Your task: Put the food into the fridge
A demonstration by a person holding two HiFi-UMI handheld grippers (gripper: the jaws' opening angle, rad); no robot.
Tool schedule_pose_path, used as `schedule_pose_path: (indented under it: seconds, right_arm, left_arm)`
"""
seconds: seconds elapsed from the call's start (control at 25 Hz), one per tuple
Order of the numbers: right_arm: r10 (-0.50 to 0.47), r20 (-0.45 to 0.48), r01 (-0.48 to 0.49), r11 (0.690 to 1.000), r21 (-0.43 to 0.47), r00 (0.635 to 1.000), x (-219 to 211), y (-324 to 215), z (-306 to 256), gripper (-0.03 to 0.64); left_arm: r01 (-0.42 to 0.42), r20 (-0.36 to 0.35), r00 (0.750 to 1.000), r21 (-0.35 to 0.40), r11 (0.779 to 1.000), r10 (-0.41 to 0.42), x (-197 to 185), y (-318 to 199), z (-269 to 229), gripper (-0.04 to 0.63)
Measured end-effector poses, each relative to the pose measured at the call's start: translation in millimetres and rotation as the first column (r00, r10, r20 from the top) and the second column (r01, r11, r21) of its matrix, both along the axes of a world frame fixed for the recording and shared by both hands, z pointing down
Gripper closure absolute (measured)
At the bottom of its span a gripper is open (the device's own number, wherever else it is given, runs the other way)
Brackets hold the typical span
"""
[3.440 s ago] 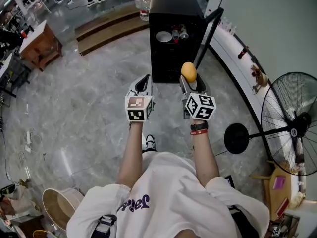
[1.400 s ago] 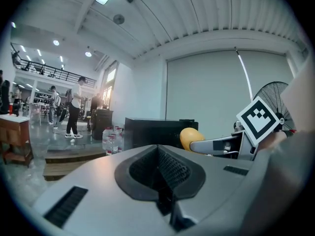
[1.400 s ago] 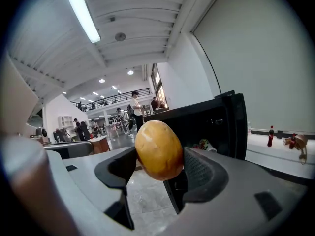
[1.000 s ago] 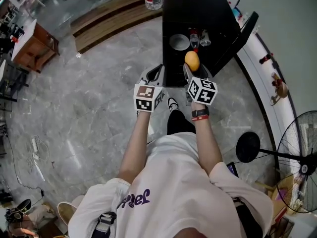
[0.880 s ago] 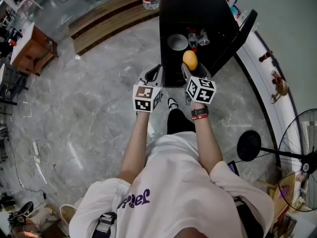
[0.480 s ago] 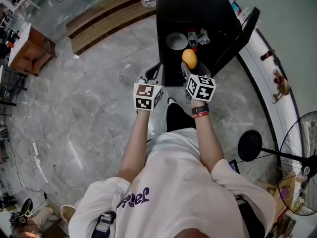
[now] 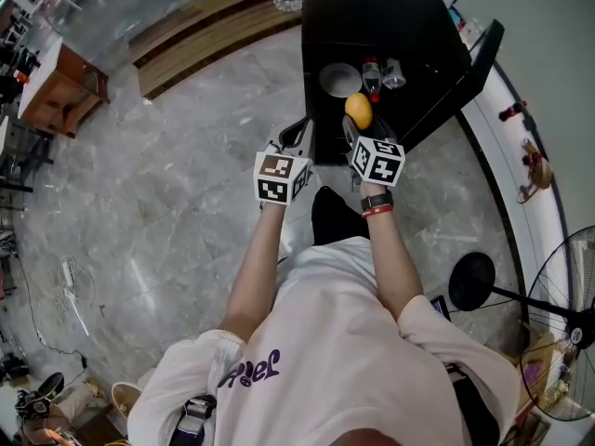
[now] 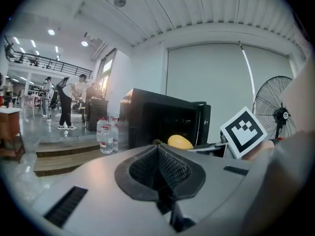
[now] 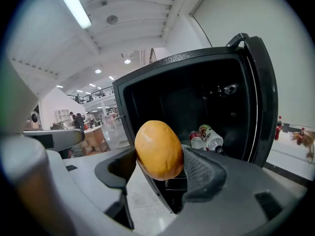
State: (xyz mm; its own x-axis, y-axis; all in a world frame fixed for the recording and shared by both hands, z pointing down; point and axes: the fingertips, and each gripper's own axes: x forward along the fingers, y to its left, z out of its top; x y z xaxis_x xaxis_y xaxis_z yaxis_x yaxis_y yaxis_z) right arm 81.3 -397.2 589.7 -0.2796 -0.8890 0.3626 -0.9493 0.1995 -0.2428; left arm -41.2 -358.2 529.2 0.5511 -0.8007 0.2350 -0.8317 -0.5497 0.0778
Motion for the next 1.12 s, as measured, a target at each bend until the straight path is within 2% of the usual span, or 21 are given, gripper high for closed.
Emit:
schedule_pose_path:
  seconds: [0.44,0.72,0.92,1.12]
  right_arm:
    - [-0.008,-0.009,0.008,0.999,-0.031,1.0,-4,-35,39,0.302]
    - [-0.029,-0.036,0.027,0.998,-0.053,0.999,-4,-51,70,0.302]
    - [-0.061,-0.013,0.06,0.996,-0.063,0.998,-9,-68,87,0.301]
    - [-0.08,-0.024,0.078,0.995,-0.066,0.997,-18,-84,98,0.301]
  left_arm:
    - [0.022,-0.008,1.0,-0.023,0.999,-0.022,-11,-30,21,0.577]
    - [-0.002,-0.018,1.0,-0.02,1.0,0.001,-1,-39,35,0.577]
    - [-0.027,-0.043,0.999,-0.011,1.0,0.027,10,-47,39,0.577]
    - [-0.043,-0.037,0.998,-0.001,0.999,0.043,12,-53,39,0.575]
